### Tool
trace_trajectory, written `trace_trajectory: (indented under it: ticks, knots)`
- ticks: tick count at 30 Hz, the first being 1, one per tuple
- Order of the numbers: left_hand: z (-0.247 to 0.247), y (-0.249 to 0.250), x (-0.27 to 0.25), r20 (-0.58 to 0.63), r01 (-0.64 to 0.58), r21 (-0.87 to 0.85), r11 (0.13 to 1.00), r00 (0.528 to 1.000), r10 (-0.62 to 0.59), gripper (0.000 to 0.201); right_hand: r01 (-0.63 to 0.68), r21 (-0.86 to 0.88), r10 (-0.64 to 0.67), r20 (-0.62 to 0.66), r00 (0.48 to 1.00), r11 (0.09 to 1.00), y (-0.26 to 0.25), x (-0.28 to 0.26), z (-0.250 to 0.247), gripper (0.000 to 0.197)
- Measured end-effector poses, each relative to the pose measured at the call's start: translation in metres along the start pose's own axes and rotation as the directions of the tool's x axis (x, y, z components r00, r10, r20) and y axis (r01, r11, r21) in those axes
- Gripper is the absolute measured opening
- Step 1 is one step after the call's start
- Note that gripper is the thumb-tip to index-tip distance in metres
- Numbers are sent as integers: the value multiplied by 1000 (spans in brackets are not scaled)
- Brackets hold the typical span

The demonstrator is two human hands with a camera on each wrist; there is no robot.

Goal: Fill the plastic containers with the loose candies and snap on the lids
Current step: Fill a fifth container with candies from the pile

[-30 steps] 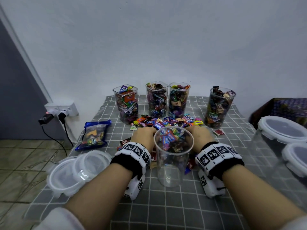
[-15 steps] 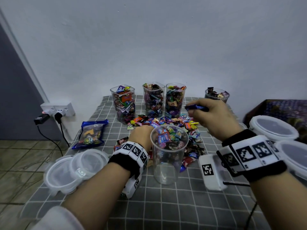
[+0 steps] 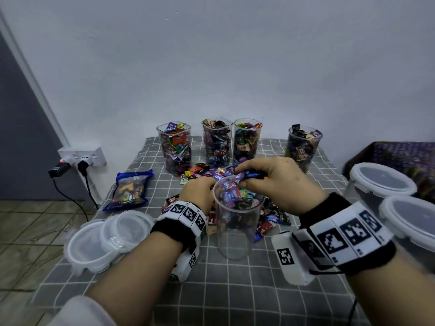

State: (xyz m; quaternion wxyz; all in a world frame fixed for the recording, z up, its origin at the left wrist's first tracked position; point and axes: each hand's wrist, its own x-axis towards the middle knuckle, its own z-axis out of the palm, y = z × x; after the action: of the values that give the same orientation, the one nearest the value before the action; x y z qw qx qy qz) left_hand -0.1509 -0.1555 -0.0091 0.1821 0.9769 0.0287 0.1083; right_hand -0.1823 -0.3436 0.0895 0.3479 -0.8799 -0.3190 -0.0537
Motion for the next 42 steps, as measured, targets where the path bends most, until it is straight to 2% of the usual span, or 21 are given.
trace_trajectory:
  ticks: [9,12,14,16,19,23,25,27,28,30,32,34,36,38,42]
  knots:
    - [-8,5,-8,-17,25,-53,998,1000,-26,26,-52,-12,52,15,999,999,-4,-6,4,36]
    - [-10,6,-9,-10,15,-44,999,1000,-16,28,-23,14,24,-72,997,1000,-5,-10,4,38]
    - [-11,7,-12,-23,11,-55,998,1000,-12,28,-9,41,12,-65,998,999,-1,-13,5,57]
    - [-14,9,-15,-63,-5,-105,994,998,-1,27,-75,97,68,74,995,992,5,-16,8,86]
    - [-21,9,-21,-149,-5,-221,975,988,-29,22,-179,255,120,232,965,950,19,-21,16,115]
    - [-33,8,-25,-282,1,-384,924,952,-118,16,-225,470,143,203,969,854,40,-25,38,139]
    - [-43,10,-25,-326,-28,-459,888,935,-139,13,-232,530,150,193,970,816,47,-27,47,130]
    - [-54,16,-25,-358,-83,-542,836,923,-141,11,-204,558,130,170,977,804,49,-29,52,95]
    - [-60,19,-25,-372,-119,-588,800,918,-136,13,-196,566,119,170,978,801,48,-30,52,84]
    - [-71,27,-27,-376,-195,-673,713,921,-104,20,-179,577,104,161,981,797,47,-33,52,74]
    - [-79,37,-32,-302,-229,-706,670,953,9,23,-151,588,84,141,986,795,49,-35,53,71]
    - [-80,47,-38,-182,-236,-677,697,971,152,20,-132,599,69,127,990,790,49,-35,54,69]
    - [-74,53,-43,-124,-269,-594,759,962,244,15,-119,592,66,110,992,797,49,-36,54,68]
    - [-68,55,-46,-134,-315,-490,812,949,287,12,-108,600,61,99,993,793,50,-36,55,68]
    - [-64,55,-48,-153,-381,-348,856,924,349,15,-102,608,62,86,994,788,53,-35,59,69]
